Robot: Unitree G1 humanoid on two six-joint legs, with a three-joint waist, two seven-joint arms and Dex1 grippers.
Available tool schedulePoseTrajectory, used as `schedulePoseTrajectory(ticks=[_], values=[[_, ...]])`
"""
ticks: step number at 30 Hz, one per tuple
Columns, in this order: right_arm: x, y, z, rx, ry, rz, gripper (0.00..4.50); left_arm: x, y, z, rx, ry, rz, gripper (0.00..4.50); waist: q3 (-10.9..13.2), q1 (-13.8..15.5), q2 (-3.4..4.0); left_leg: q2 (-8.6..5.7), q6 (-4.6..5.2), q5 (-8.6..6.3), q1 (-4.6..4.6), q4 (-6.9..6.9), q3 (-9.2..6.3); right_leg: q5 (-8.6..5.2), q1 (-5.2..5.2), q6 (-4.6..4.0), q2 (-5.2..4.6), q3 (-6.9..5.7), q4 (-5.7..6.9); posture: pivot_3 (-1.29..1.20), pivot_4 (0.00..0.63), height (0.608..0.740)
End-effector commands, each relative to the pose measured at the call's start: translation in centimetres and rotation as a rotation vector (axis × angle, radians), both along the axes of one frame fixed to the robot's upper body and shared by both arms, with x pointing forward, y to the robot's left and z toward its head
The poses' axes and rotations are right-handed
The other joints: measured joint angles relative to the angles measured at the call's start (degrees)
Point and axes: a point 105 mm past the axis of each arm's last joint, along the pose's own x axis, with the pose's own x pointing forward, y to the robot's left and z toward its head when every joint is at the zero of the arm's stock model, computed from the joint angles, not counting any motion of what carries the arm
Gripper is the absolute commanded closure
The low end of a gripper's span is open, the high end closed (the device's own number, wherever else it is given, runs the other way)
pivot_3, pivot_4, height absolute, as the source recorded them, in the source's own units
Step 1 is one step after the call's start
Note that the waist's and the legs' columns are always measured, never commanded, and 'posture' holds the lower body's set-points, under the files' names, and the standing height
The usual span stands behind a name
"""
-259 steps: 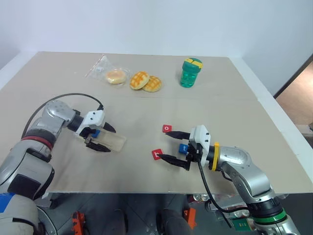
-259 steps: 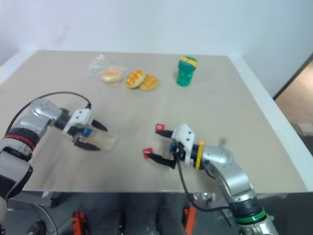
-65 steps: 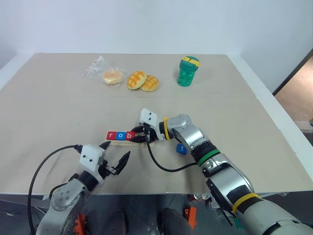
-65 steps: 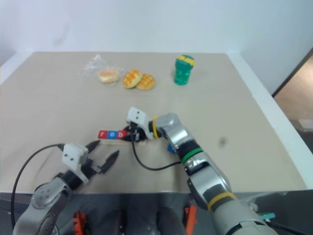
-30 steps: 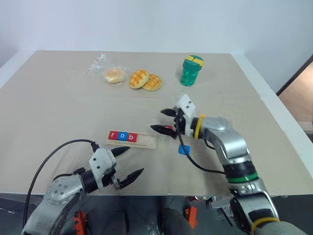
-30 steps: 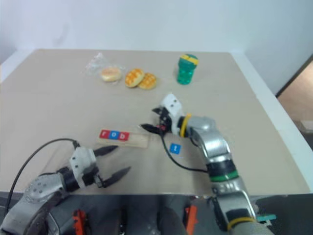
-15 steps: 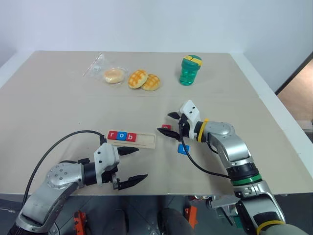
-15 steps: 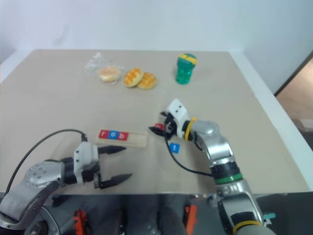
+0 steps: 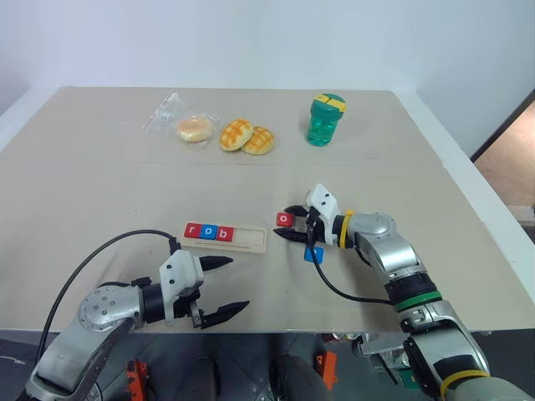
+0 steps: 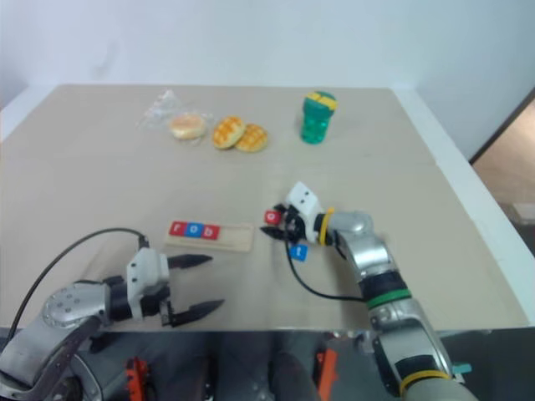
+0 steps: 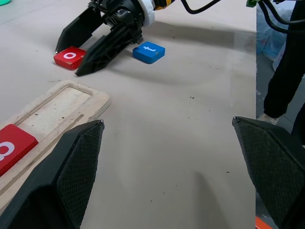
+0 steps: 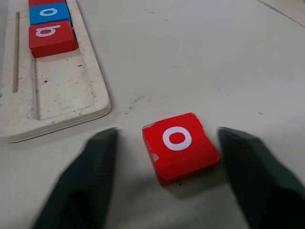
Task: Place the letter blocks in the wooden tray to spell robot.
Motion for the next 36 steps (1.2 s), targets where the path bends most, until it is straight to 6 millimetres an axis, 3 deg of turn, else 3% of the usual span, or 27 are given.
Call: schedulePoseTrajectory(ticks=[1,3,8,11,14,16,19,22,27,36], values=[[0.1,0.5,1.4,0.017,-0.042,0.023,2.96,-0.4,-0.4,0.7,-0.01,-0.044,-0.009,0.0,0.0,0.0,0.0,0.0,0.0,0.0,0.0,0.0,0.01,0.0,0.0,0.0,0.0,0.01,0.0,0.0,0.15,0.74],[-0.1,0.6,1.4,0.014,-0.038,0.025,3.32,-0.4,-0.4,0.6,-0.01,-0.039,-0.003,0.0,0.0,0.0,0.0,0.0,0.0,0.0,0.0,0.0,0.01,0.0,0.0,0.01,0.0,0.01,0.0,0.0,0.15,0.74],[-0.3,0.0,1.2,-0.005,-0.034,0.017,3.32,-0.2,-0.3,0.6,-0.017,-0.036,0.013,0.0,0.0,0.0,0.0,0.0,0.0,0.0,0.0,0.0,0.0,0.0,0.0,0.0,0.0,0.01,0.0,0.0,0.15,0.74],[-0.1,0.0,2.4,0.017,-0.063,0.003,3.32,0.9,0.6,0.6,-0.032,-0.064,0.109,0.0,0.0,0.0,0.0,-0.01,0.0,0.0,0.0,0.0,0.01,0.0,0.01,0.01,-0.01,0.01,0.0,0.0,0.15,0.74],[-1.0,3.1,5.2,0.059,-0.099,0.126,3.32,3.4,2.8,0.9,-0.096,-0.077,0.353,0.0,0.0,-0.1,0.02,0.0,0.0,0.0,0.0,0.01,0.03,0.01,0.0,0.02,-0.01,0.03,0.0,0.0,0.15,0.74],[-1.9,4.9,6.0,0.064,-0.101,0.201,3.32,4.2,3.6,1.1,-0.13,-0.076,0.445,0.0,0.0,-0.1,0.02,0.05,0.0,0.0,0.01,0.03,0.04,0.06,-0.02,0.0,0.05,0.05,0.02,0.0,0.15,0.74],[-3.3,7.7,5.2,0.024,-0.079,0.317,3.32,4.2,3.6,0.8,-0.145,-0.063,0.477,0.0,0.0,-0.1,0.04,0.17,0.0,0.0,0.03,0.06,-0.02,0.11,-0.01,-0.05,0.18,0.02,0.04,0.0,0.15,0.74],[-3.8,8.7,4.1,-0.013,-0.058,0.36,3.32,4.1,3.5,0.8,-0.152,-0.058,0.484,0.0,0.0,0.1,0.0,0.22,0.0,0.0,0.05,0.06,-0.08,0.11,0.03,-0.05,0.23,-0.03,0.05,0.0,0.15,0.74],[-3.7,8.8,2.4,-0.078,-0.035,0.388,3.32,4.2,3.4,1.5,-0.21,-0.057,0.512,0.0,0.0,0.2,0.0,-0.08,-0.04,0.02,-0.04,0.14,-0.1,0.28,0.07,-0.27,-0.12,-0.09,0.03,0.0,0.15,0.74],[-2.4,8.5,2.0,-0.084,-0.042,0.356,3.32,3.5,2.8,1.5,-0.216,-0.053,0.499,0.0,0.0,0.1,0.0,-0.03,-0.04,0.02,-0.03,0.16,-0.07,0.33,0.06,-0.25,-0.01,-0.05,0.02,0.0,0.15,0.74]])
